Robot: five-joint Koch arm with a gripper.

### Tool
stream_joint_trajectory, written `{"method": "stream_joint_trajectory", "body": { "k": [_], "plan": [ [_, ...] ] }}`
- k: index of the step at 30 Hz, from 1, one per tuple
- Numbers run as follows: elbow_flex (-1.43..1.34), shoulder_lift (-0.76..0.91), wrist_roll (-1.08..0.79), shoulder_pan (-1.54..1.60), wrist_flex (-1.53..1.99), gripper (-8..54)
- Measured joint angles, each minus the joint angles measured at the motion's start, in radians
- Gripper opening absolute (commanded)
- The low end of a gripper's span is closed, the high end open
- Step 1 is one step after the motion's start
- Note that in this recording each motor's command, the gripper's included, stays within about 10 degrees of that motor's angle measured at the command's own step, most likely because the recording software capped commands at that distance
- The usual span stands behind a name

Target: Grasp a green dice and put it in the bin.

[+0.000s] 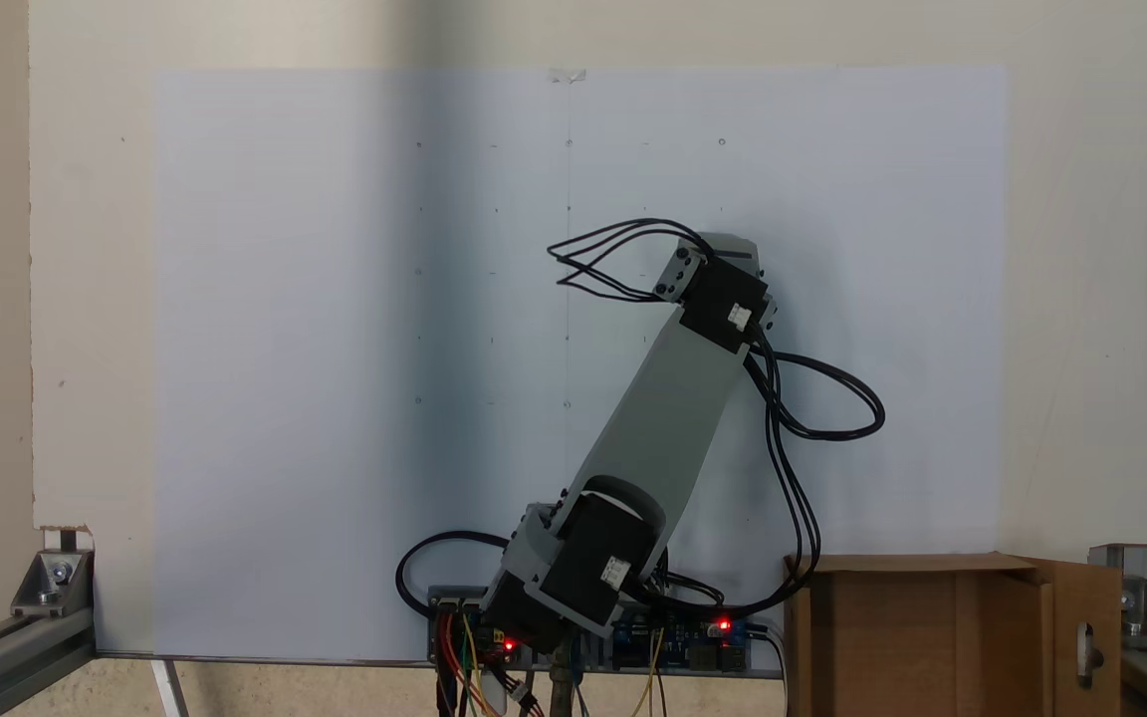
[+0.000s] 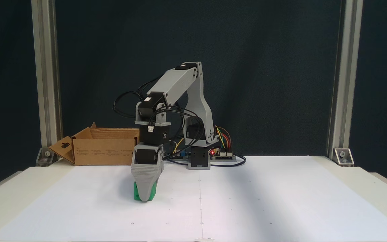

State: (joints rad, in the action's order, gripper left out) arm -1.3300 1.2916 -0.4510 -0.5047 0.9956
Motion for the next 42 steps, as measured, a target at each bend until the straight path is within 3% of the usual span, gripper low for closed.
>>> {"method": "stream_joint_trajectory", "body": {
  "k": [10, 13, 42],
  "plan": [
    [-0.003, 0.002, 0.000, 0.000, -0.048, 29.2],
    [-0.003, 0.003, 0.000, 0.000, -0.048, 34.2],
    [-0.052, 0.018, 0.000, -0.018, -0.178, 34.2]
  ]
}}
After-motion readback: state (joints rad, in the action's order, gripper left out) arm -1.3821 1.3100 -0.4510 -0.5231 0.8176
